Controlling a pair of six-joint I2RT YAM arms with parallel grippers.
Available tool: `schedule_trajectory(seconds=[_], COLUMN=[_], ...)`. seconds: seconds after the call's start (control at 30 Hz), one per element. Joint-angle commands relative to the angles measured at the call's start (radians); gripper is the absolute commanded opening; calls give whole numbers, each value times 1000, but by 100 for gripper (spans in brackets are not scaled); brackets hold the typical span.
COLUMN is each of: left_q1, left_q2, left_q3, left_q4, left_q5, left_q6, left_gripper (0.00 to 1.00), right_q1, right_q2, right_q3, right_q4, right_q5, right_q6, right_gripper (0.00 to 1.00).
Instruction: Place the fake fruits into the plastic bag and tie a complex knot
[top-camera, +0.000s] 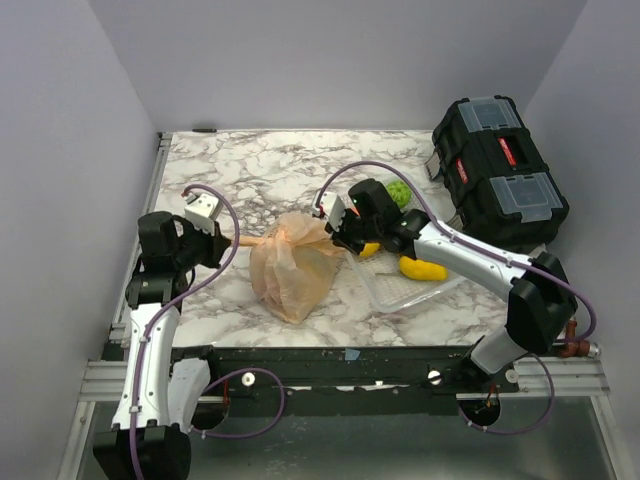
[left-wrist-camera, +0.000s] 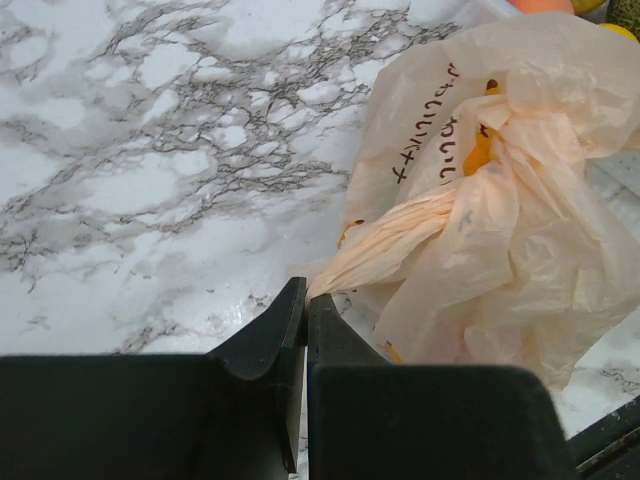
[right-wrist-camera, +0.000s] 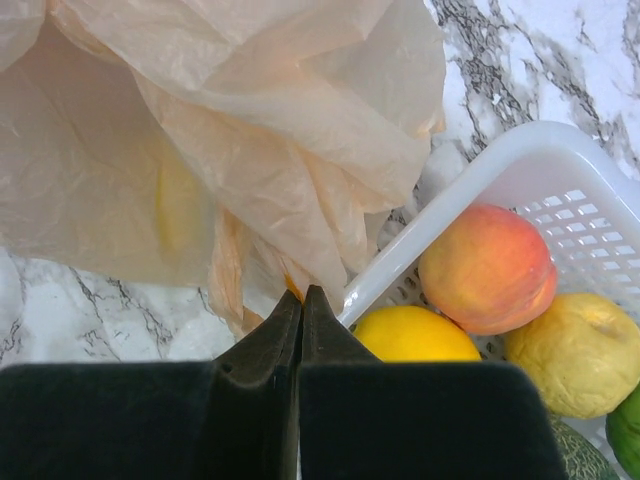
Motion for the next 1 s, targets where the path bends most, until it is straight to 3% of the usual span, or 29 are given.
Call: schedule_trajectory(seconds=[0.0, 0.13, 0.23, 0.43, 0.63, 0.77, 0.97], left_q1=[-68, -115, -151, -169, -208, -248, -272], left_q2=[13, 58, 84, 112, 129, 146, 177], left_q3=[-30, -45, -46, -52, -89, -131, -182], left_q4=[131, 192, 232, 283, 353, 410, 505], left_q5=[-2, -54, -59, -12, -51, -123, -264], left_q6=[83, 172, 193, 176, 192, 268, 382], left_gripper=[0, 1, 19, 33, 34, 47, 46], right_q1=[-7, -7, -7, -8, -7, -7, -7], right_q2=[55, 74, 71, 68, 64, 69, 78], right_q3=[79, 101, 101, 90, 86, 84, 78], right_q4=[-101, -111, -108, -108, -106, -101, -64], right_q5=[-93, -94, -84, -75, -61, -44, 20], right_q6=[-6, -3, 0, 4, 4, 1, 9], right_gripper=[1, 1, 1, 1, 1, 1, 1])
